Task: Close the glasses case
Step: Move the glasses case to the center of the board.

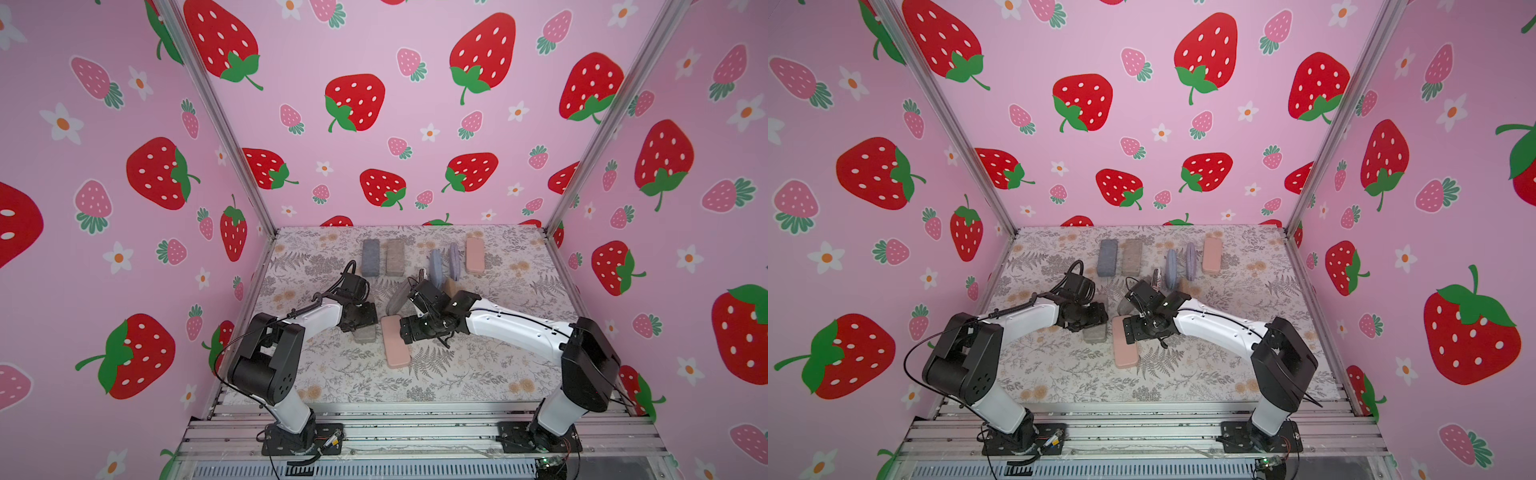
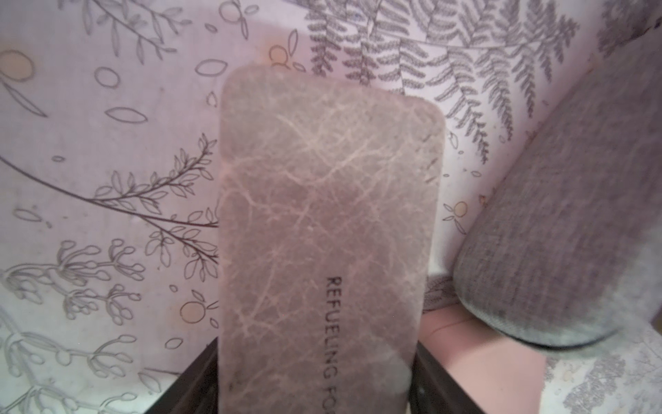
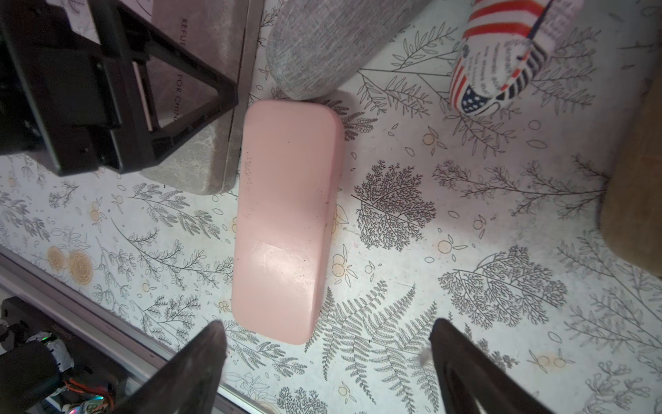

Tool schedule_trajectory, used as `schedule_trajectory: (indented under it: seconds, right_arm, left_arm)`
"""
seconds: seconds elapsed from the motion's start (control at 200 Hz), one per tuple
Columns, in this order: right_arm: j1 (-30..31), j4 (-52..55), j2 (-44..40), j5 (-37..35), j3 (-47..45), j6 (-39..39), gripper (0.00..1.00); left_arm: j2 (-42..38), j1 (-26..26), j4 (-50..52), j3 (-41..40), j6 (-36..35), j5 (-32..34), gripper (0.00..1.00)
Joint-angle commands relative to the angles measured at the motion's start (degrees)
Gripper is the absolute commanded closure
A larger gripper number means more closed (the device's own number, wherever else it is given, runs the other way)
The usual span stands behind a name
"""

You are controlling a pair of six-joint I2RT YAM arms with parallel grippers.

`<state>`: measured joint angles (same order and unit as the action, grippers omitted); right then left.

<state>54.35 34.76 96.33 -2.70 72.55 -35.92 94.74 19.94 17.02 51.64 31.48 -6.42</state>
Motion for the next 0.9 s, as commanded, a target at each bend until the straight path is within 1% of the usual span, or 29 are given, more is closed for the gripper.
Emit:
schedule_trajectory:
  seconds: [0.0,0.03,0.225,0.295,0.46,0.65,0.76,0.89]
  right_arm:
    - [-0.03,-0.85,1.28,1.78,0.02,-0.46,0.13]
    - [-0.02,-1.1,1.27,1.95,-0.03,-0.46,0.13]
    - [0.05,-1.7,1.02,2.26,-0.47,-0.73,0.15]
    - [0.06,-1.94,0.63,2.36,-0.83,-0.82,0.15]
    - [0.06,-3.06,-1.0,2.27,-2.62,-1.5,0.15]
    - [0.14,-4.03,-3.4,2.13,-5.16,-2.3,0.15]
    - [0.32,-4.21,-4.58,2.26,-6.32,-2.56,0.15]
    - [0.41,-4.42,-5.27,2.44,-7.23,-2.83,0.15]
  left_arm:
    - [-0.77,0.45,2.23,-2.84,1.12,0.42,0.38]
    - [-1.31,0.45,2.31,-3.18,1.16,0.59,0.4]
    - [-4.61,1.47,3.21,-5.99,2.06,1.34,0.44]
    - [-6.07,2.85,3.92,-7.0,2.76,2.03,0.43]
    - [-10.91,7.35,6.02,-9.35,5.85,4.59,0.38]
    - [-17.24,11.52,7.52,-12.62,10.27,7.3,0.38]
    - [-19.94,12.65,7.9,-13.82,11.56,8.5,0.37]
    - [-20.26,13.02,7.56,-13.85,11.57,9.31,0.36]
